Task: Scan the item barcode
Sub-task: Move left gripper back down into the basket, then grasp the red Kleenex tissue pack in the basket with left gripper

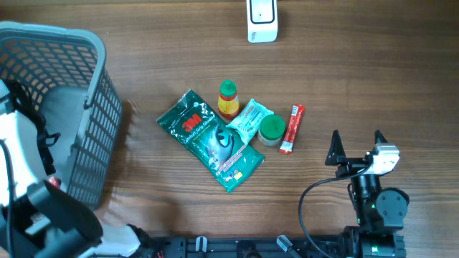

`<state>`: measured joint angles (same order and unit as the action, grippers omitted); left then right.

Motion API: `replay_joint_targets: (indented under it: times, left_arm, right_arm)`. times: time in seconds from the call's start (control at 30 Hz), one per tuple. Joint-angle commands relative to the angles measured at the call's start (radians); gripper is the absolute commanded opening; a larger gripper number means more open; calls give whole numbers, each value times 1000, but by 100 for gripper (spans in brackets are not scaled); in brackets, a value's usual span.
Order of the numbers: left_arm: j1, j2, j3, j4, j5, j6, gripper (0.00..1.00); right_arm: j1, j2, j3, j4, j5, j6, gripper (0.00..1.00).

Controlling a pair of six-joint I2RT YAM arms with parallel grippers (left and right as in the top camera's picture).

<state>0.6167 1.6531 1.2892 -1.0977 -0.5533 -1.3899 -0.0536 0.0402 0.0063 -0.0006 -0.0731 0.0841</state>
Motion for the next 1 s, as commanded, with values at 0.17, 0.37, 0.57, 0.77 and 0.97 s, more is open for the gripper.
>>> replay_joint_targets:
  times: [0.17, 0.37, 0.57, 0.77, 0.97]
  left_arm:
    - [79, 187, -12, -1, -7, 52, 92]
    - [139, 243, -12, -2, 50, 82, 77]
    - [141, 278, -14, 10, 108, 183, 61]
    - [141, 283, -52, -2, 108, 186, 40]
    - [141, 283, -198, 80, 107, 187, 4]
  right_arm:
    - [3, -3, -1, 2, 6, -6, 100]
    - [3, -3, -1, 2, 6, -6, 100]
    - [3, -3, -1, 2, 6, -6, 100]
    - [3, -3, -1, 2, 6, -6, 100]
    - [3, -3, -1, 2, 6, -6, 100]
